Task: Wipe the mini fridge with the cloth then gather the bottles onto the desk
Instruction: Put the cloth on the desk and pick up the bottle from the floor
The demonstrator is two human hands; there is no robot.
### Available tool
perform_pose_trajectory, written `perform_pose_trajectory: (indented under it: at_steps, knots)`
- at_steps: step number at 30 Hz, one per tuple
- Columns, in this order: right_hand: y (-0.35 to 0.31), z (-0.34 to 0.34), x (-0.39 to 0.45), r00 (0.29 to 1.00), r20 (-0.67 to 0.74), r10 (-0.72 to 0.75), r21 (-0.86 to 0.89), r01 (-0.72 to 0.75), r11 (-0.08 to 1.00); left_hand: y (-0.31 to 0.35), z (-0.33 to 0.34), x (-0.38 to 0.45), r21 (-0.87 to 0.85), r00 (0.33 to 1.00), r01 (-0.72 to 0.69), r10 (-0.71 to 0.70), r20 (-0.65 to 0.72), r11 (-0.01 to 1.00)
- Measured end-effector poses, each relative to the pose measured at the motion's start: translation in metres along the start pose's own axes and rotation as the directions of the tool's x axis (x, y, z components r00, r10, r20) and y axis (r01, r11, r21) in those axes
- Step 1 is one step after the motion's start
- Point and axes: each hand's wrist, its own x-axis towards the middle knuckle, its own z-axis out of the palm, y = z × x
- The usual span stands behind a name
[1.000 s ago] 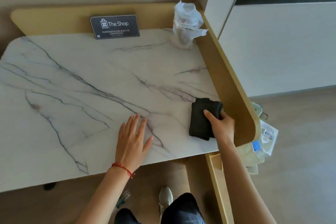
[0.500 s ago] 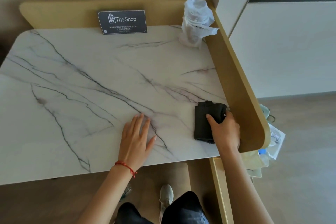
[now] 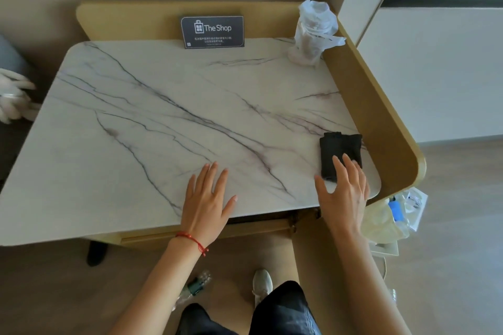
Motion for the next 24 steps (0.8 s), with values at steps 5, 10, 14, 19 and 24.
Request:
perform_pose_trajectory:
  at_steps: [5, 10, 14, 19, 24]
  knots:
    - [-0.037, 0.004, -0.056, 0.999, 0.015, -0.052, 0.052, 0.051, 0.997, -0.046, -0.012, -0.041, 0.012, 1.0, 0.0, 0.0, -0.014, 1.0]
    - [-0.069, 0.02, -0.113, 0.985, 0.068, -0.16, 0.043, 0.157, 0.987, -0.094, -0.021, -0.087, 0.024, 0.999, 0.003, -0.002, -0.042, 1.0]
    - [-0.094, 0.032, -0.154, 0.96, 0.124, -0.252, 0.028, 0.251, 0.968, -0.127, -0.026, -0.125, 0.037, 0.998, 0.025, -0.023, -0.052, 0.999]
    - [-0.122, 0.049, -0.189, 0.912, 0.207, -0.355, -0.008, 0.364, 0.931, -0.152, -0.034, -0.163, 0.011, 0.994, 0.093, -0.092, -0.053, 0.996]
    - [-0.145, 0.065, -0.199, 0.819, 0.276, -0.503, 0.004, 0.522, 0.853, -0.168, -0.03, -0.197, 0.001, 0.969, 0.235, -0.235, -0.071, 0.972]
